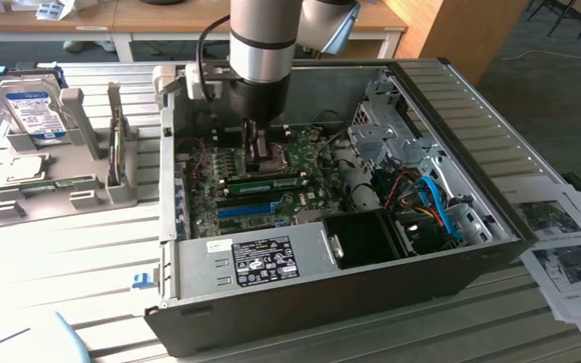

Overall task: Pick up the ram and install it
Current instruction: 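Press down the ram until it locks into place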

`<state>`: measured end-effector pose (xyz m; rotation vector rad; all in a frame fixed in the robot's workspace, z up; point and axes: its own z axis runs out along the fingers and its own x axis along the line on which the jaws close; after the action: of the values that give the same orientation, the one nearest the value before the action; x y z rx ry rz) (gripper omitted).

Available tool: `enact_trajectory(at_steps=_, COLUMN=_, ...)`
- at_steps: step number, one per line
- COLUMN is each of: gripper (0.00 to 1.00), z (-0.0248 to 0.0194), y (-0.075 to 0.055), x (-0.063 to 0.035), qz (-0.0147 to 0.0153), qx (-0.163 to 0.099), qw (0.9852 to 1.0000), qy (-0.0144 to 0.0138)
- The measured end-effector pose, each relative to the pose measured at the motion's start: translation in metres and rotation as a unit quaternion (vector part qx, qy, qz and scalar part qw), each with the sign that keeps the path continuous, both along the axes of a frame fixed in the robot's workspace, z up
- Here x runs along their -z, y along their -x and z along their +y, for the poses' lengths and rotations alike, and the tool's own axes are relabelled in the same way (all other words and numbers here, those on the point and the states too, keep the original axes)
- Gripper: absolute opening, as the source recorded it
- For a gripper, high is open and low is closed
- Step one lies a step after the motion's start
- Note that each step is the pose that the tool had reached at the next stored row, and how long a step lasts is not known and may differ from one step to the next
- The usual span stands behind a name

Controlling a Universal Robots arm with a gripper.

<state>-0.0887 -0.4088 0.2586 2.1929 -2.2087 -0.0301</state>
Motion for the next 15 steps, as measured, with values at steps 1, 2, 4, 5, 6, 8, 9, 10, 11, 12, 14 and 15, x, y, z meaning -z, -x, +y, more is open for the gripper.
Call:
enact_trajectory(at_steps=1, gripper=0.09, z=0.0000, y=0.000, x=-0.0024, qz=0.0000, qx=0.000, qw=1.0000, qy=0.0000)
enact_trajectory(at_steps=2, gripper=0.09, z=0.0000, y=0.000, x=-0.0047, qz=0.0000, qx=0.000, qw=1.0000, qy=0.0000)
enact_trajectory(at_steps=4, gripper=0.09, z=0.0000, y=0.000, x=-0.0094, qz=0.0000, qx=0.000, qw=1.0000, qy=0.0000)
enact_trajectory(at_steps=5, gripper=0.09, z=0.0000, y=0.000, x=-0.0115, qz=0.0000, qx=0.000, qw=1.0000, qy=0.0000)
enact_trajectory(at_steps=6, gripper=0.09, z=0.0000, y=0.000, x=-0.0138, qz=0.0000, qx=0.000, qw=1.0000, qy=0.0000)
enact_trajectory(at_steps=8, gripper=0.09, z=0.0000, y=0.000, x=-0.0189, qz=0.0000, qx=0.000, qw=1.0000, qy=0.0000)
enact_trajectory(at_steps=9, gripper=0.09, z=0.0000, y=0.000, x=-0.0218, qz=0.0000, qx=0.000, qw=1.0000, qy=0.0000)
enact_trajectory(at_steps=10, gripper=0.09, z=0.0000, y=0.000, x=-0.0248, qz=0.0000, qx=0.000, qw=1.0000, qy=0.0000)
enact_trajectory(at_steps=11, gripper=0.09, z=0.0000, y=0.000, x=-0.0280, qz=0.0000, qx=0.000, qw=1.0000, qy=0.0000)
enact_trajectory(at_steps=12, gripper=0.09, z=0.0000, y=0.000, x=-0.0310, qz=0.0000, qx=0.000, qw=1.0000, qy=0.0001)
enact_trajectory(at_steps=14, gripper=0.09, z=0.0000, y=0.000, x=-0.0370, qz=0.0000, qx=0.000, qw=1.0000, qy=0.0001)
enact_trajectory(at_steps=15, gripper=0.09, z=0.0000, y=0.000, x=-0.0397, qz=0.0000, qx=0.000, qw=1.0000, qy=0.0001)
